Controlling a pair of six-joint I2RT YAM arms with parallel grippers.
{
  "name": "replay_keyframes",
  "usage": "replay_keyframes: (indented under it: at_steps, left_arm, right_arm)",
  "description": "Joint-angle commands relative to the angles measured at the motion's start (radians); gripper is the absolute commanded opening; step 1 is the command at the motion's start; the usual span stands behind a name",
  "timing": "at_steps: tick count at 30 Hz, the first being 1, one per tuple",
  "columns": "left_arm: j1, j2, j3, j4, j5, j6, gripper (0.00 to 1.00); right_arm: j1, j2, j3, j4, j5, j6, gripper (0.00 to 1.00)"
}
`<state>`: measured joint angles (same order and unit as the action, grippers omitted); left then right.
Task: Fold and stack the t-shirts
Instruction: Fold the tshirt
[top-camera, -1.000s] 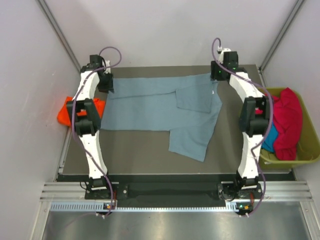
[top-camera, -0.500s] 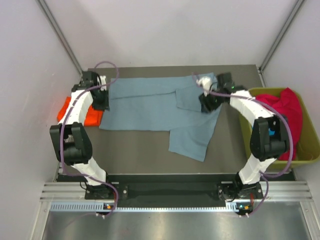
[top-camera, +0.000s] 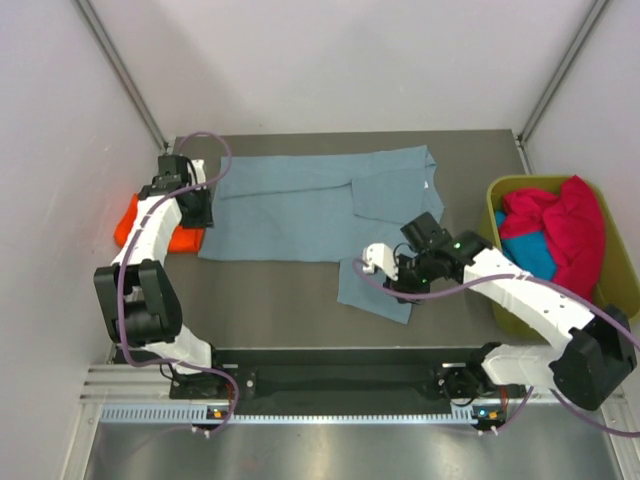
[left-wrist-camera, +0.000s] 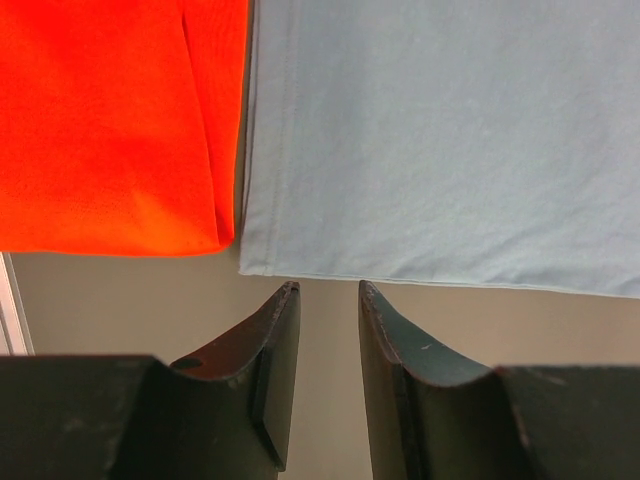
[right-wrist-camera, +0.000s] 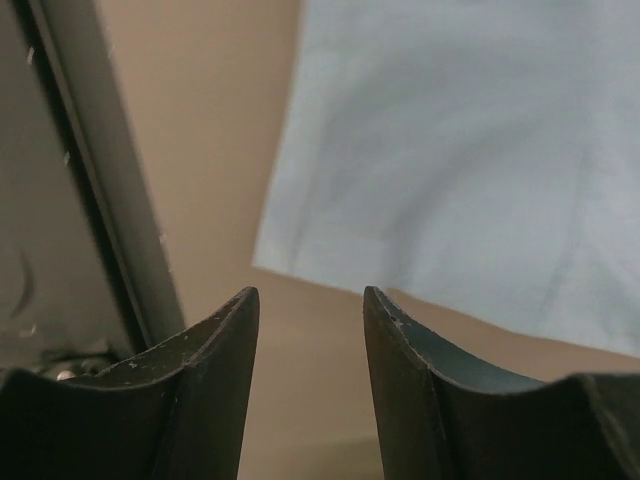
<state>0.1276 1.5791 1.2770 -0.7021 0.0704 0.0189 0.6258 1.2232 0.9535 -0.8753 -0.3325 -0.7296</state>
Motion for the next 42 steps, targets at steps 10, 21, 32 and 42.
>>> replay_keyframes:
  at_steps: [10,21,32,42]
  left_arm:
    - [0.038,0.001,0.021,-0.002,0.008,-0.082,0.35]
    - [0.047,0.028,0.058,-0.008,-0.004,-0.092,0.35]
    - [0.086,0.021,0.068,-0.013,0.02,-0.103,0.35]
    - [0.161,0.007,0.002,-0.03,0.083,-0.132,0.35]
  right_arm:
    - [0.124,-0.007,-0.185,0.028,0.095,-0.083,0.46]
    - [0.158,0.038,-0.196,0.071,0.079,-0.106,0.45]
    - [0.175,0.12,-0.225,0.104,0.108,-0.14,0.44]
    - [0.173,0.14,-0.262,0.171,0.128,-0.149,0.42]
